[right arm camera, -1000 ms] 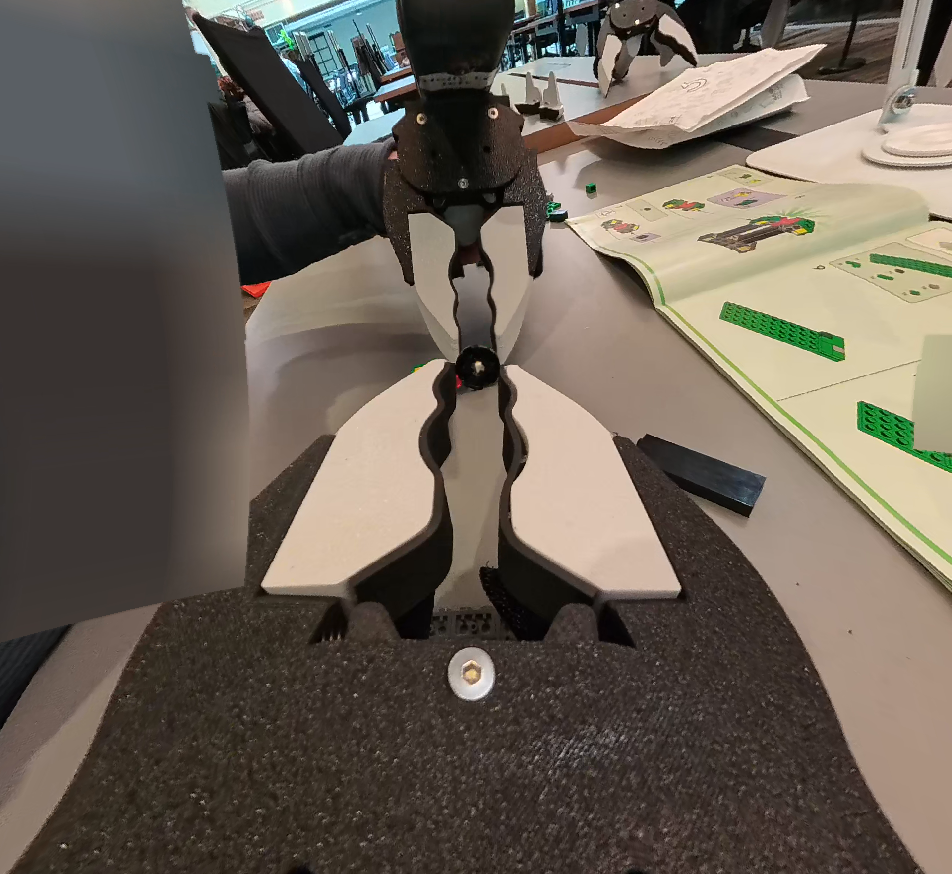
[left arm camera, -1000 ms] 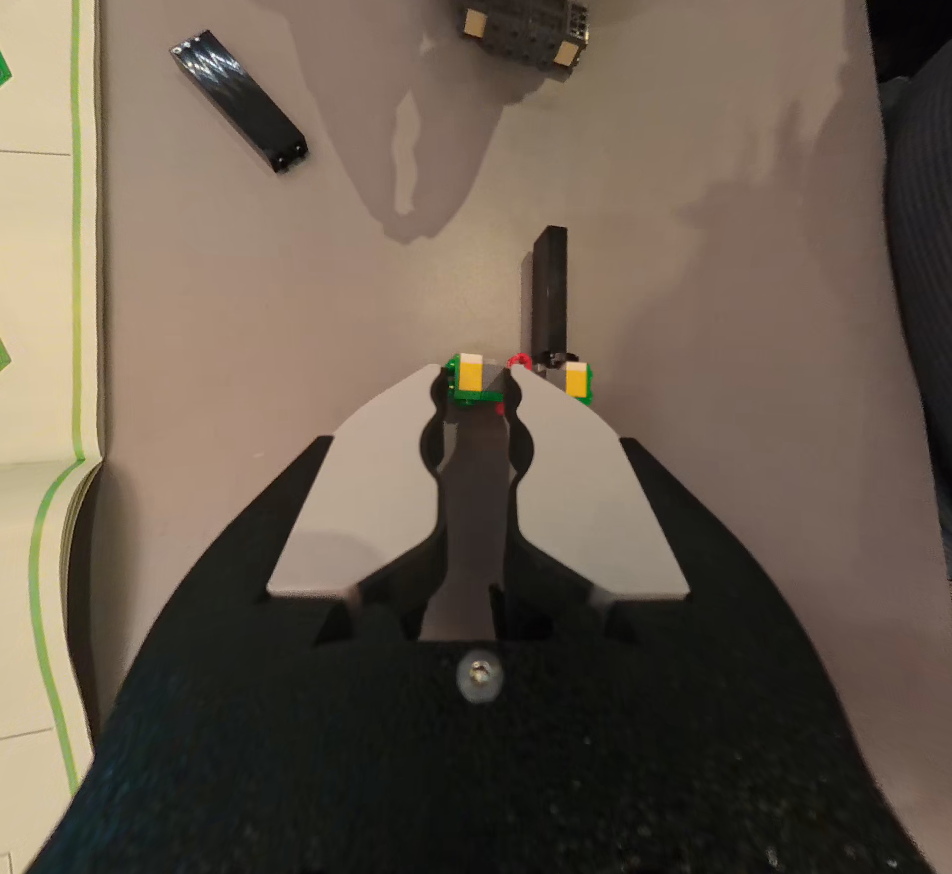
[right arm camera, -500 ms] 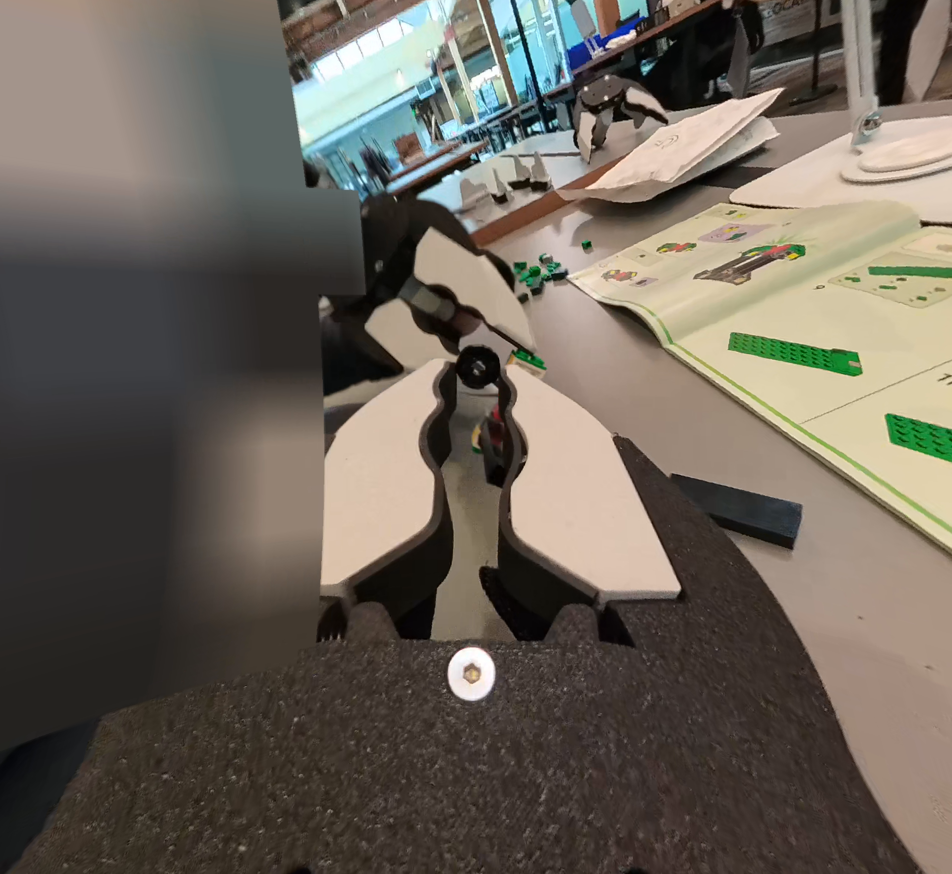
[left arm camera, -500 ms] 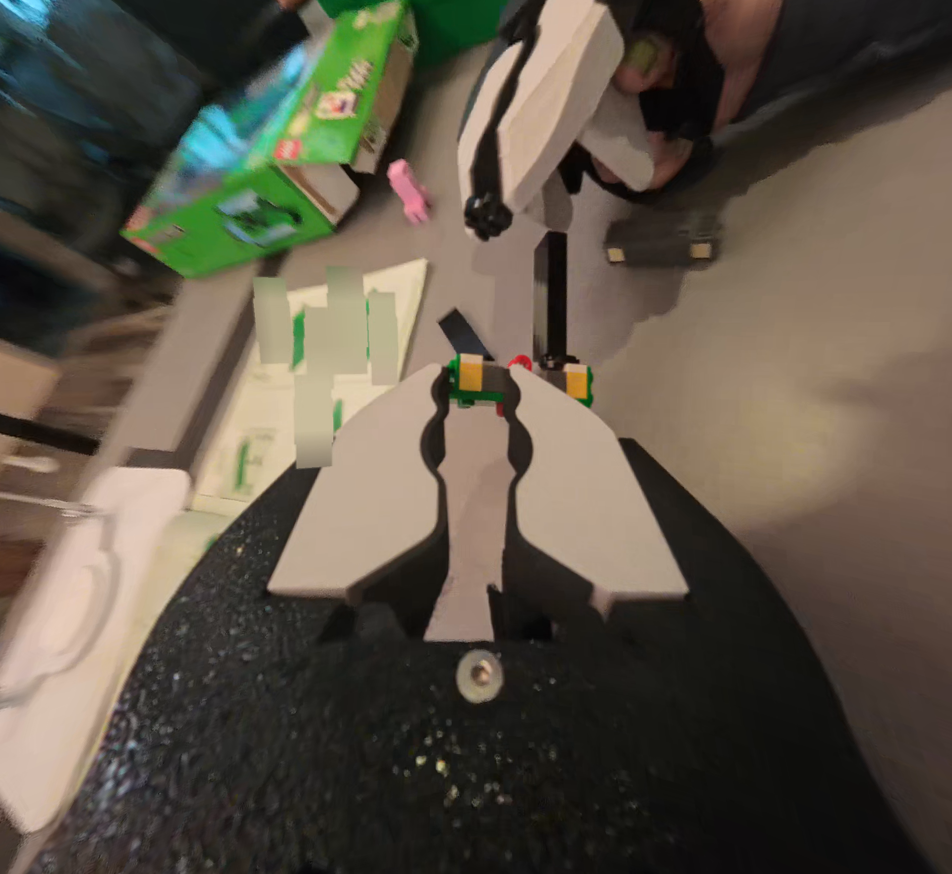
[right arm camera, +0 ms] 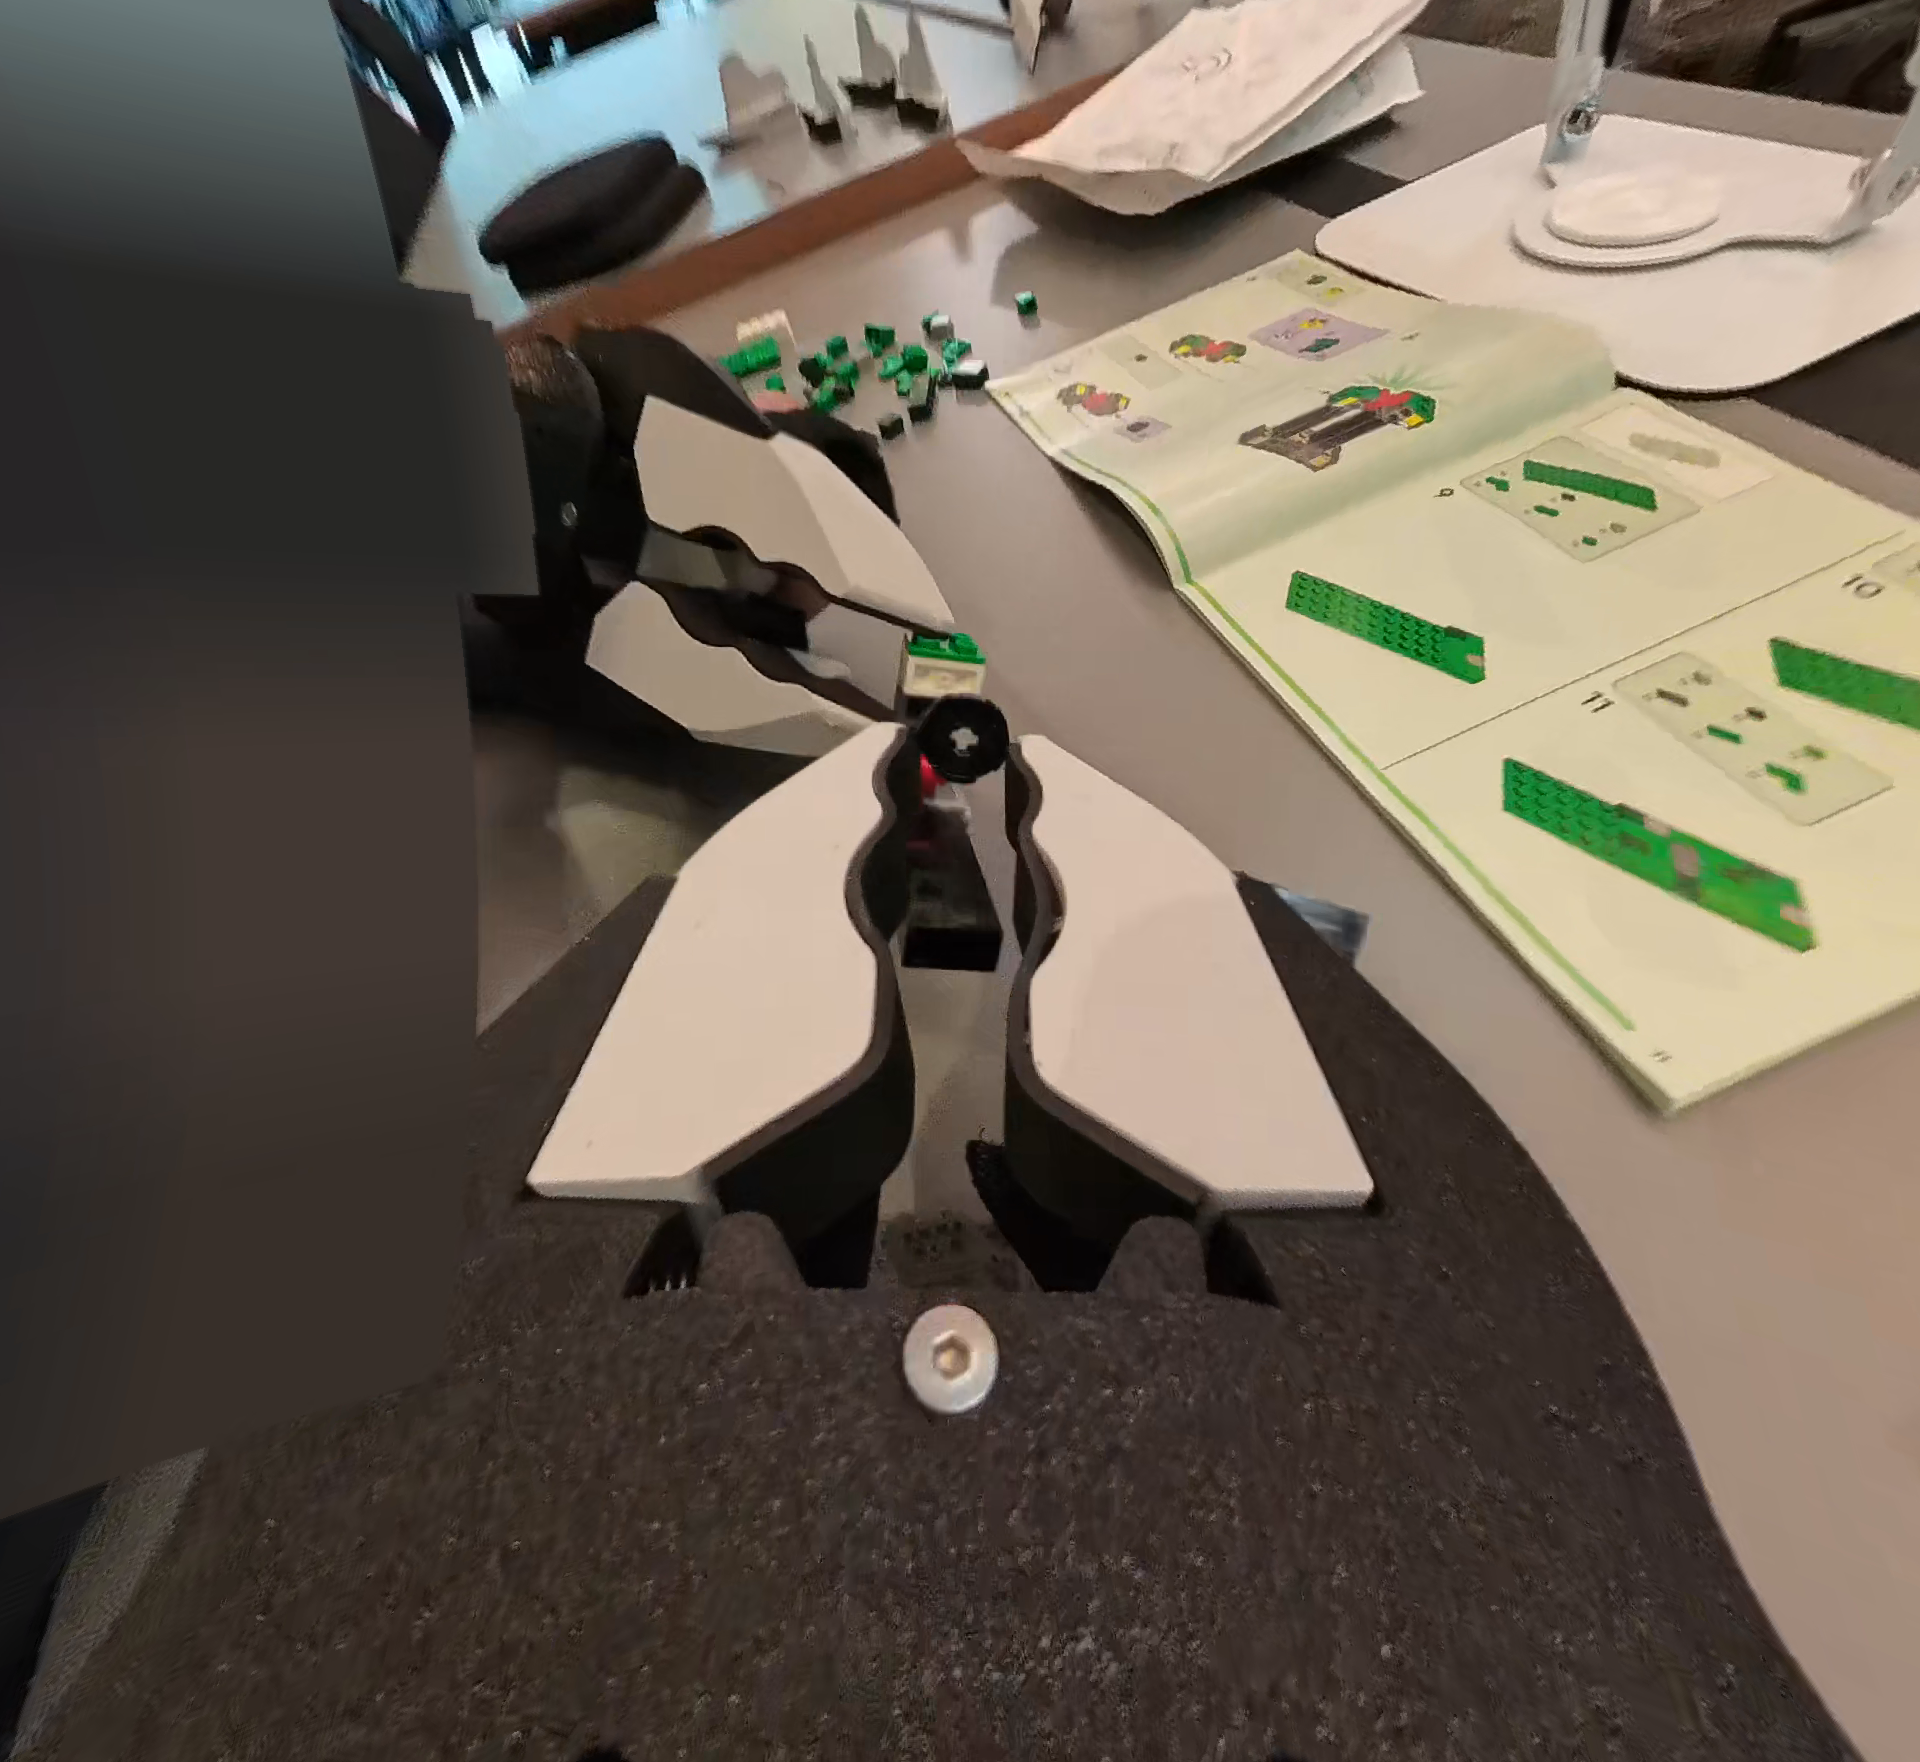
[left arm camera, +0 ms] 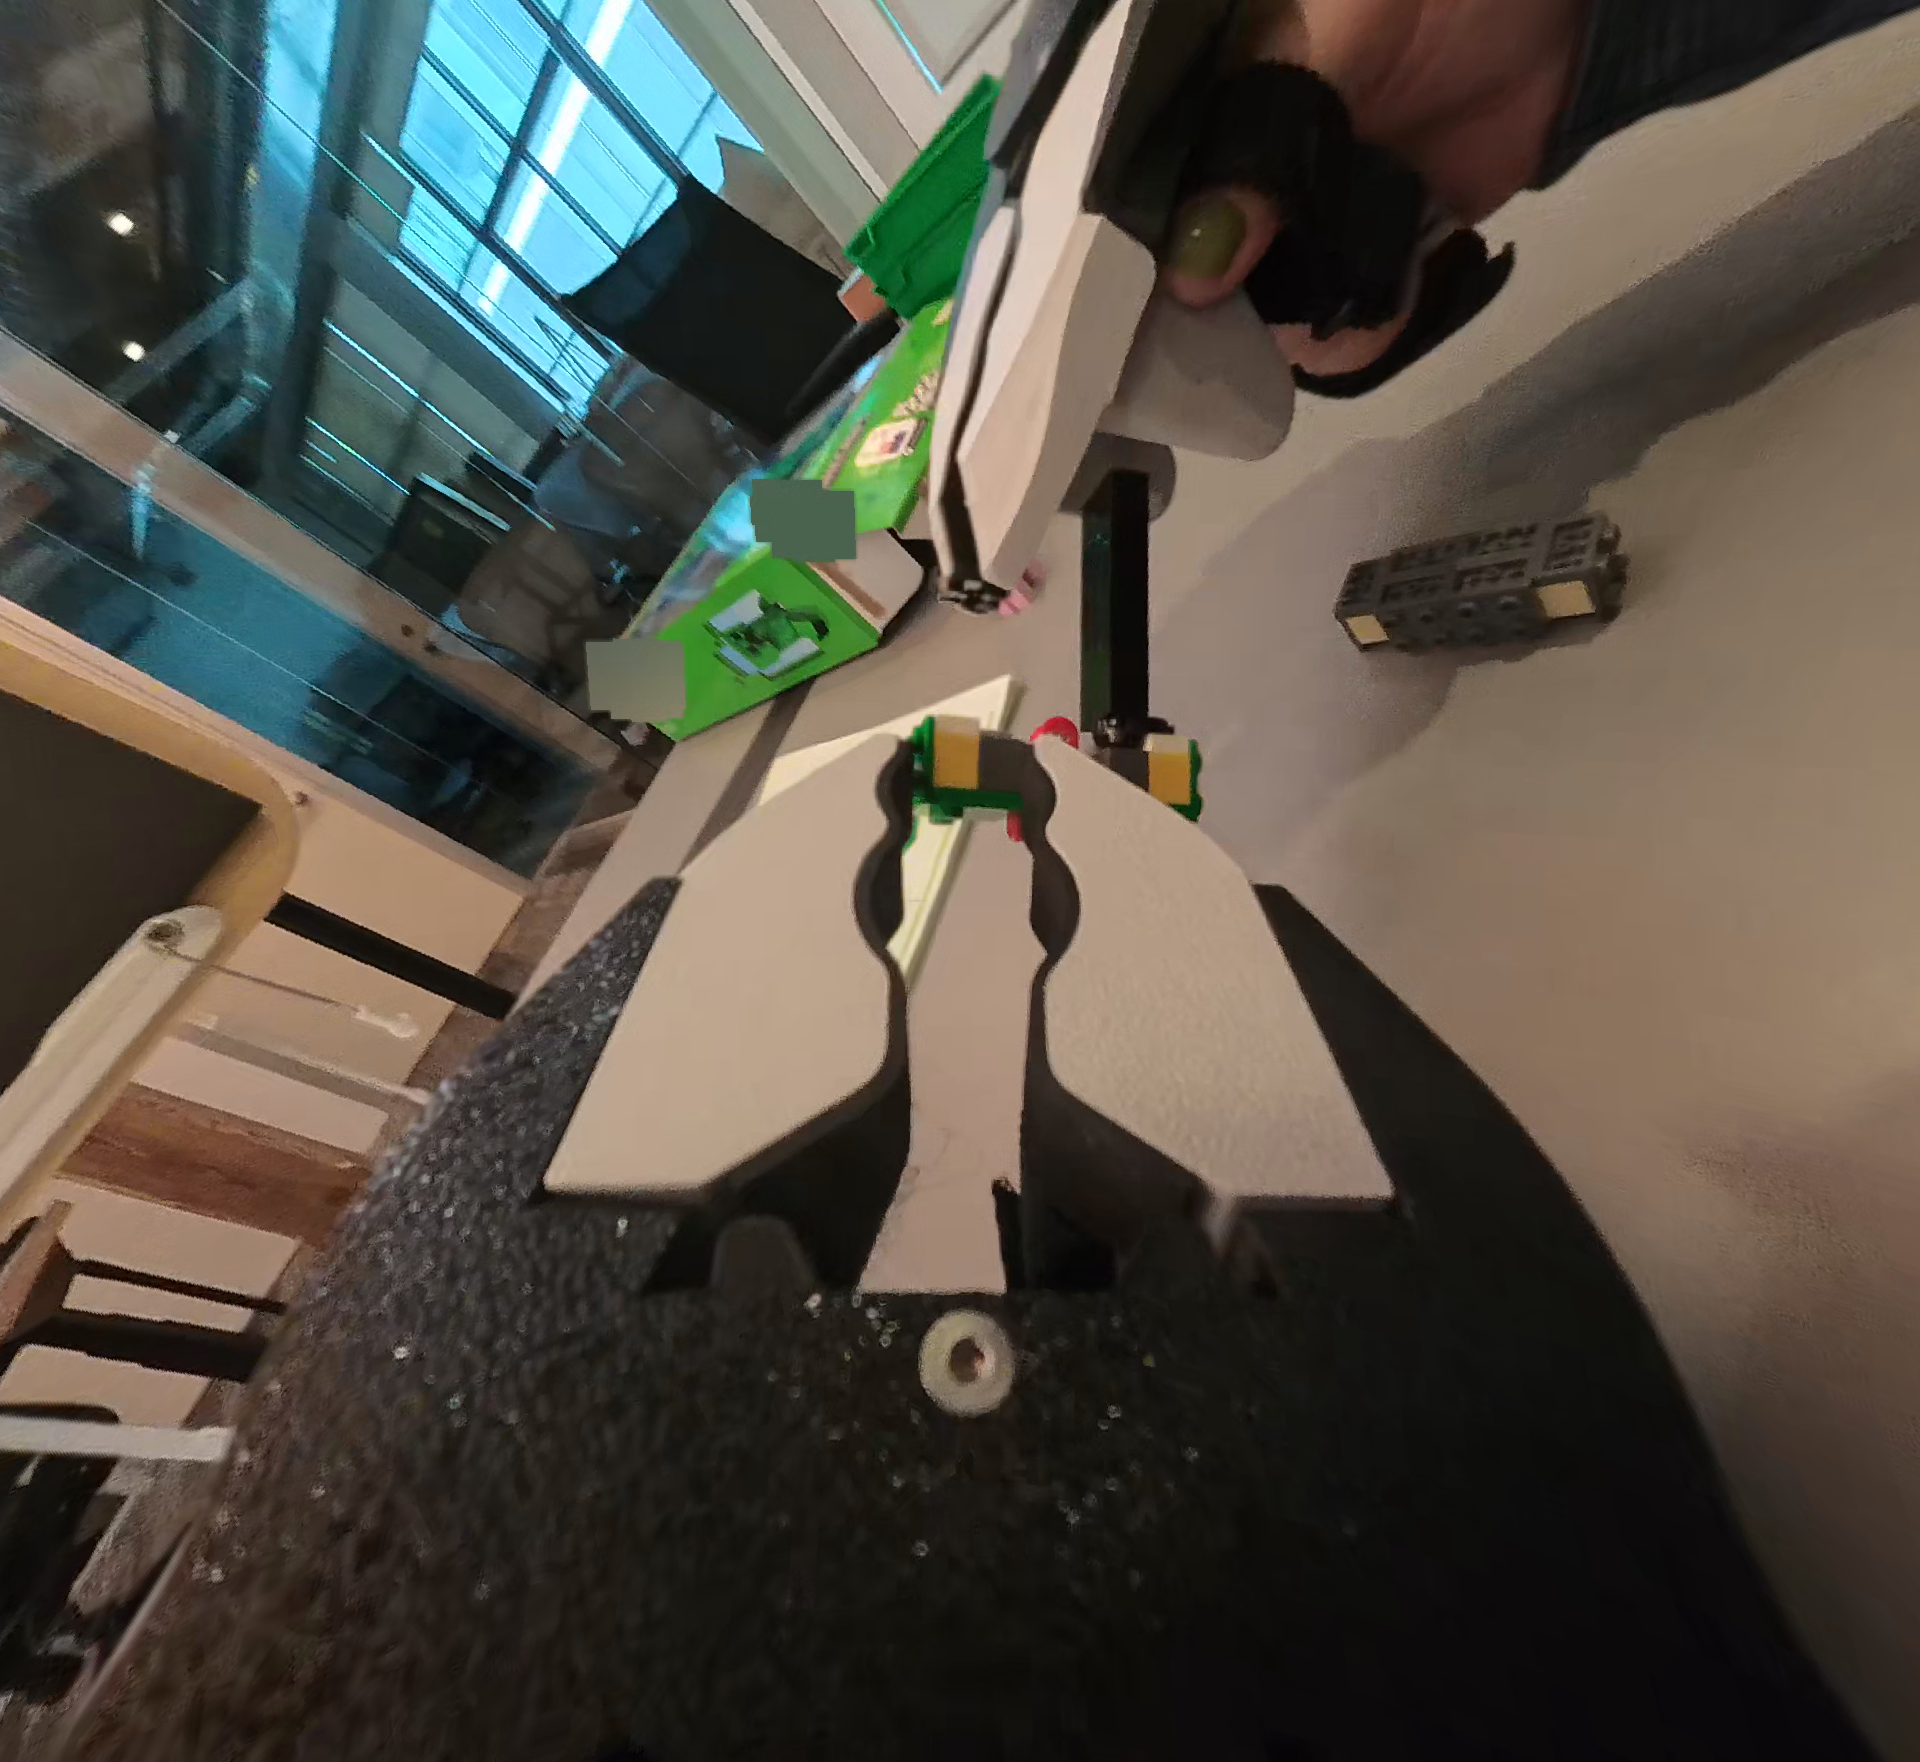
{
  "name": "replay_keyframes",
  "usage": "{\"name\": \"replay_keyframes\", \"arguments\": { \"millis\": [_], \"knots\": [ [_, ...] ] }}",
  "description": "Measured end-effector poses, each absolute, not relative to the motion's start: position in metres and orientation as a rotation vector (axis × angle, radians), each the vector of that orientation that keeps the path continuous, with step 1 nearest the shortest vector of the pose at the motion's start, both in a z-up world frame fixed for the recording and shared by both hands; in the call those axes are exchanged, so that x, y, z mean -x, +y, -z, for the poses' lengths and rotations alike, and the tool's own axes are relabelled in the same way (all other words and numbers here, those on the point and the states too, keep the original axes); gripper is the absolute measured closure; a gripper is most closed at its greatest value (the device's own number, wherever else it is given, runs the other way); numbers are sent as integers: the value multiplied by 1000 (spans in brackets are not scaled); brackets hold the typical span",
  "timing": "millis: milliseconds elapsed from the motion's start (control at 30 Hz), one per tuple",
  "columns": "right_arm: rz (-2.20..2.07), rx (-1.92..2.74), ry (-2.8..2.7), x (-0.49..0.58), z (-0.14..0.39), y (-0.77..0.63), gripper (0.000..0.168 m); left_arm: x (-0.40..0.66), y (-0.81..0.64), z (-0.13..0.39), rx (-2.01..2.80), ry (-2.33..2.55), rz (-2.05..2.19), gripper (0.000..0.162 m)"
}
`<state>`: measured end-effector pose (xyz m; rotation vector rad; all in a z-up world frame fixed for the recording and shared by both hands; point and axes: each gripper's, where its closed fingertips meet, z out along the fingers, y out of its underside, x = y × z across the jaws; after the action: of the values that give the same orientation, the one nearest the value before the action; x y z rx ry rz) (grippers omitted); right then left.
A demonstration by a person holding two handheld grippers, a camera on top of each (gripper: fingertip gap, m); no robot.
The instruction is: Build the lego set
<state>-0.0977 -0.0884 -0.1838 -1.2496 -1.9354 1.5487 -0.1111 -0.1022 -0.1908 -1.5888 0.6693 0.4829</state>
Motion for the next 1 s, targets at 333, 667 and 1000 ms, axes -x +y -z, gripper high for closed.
{"name": "replay_keyframes", "arguments": {
  "millis": [333, 667, 1000],
  "knots": [
    [-1182, 1177, -2230, 114, 149, -87, 153, 123, -105, 166, 1484, 481, -415, 143],
    [-874, 1307, -2677, 169, 106, -86, 153, 158, -85, 135, 1314, 85, -271, 143],
    [-481, 1679, -2838, 175, 131, -94, 153, 175, -88, 134, 1297, 23, -181, 143]
  ]
}}
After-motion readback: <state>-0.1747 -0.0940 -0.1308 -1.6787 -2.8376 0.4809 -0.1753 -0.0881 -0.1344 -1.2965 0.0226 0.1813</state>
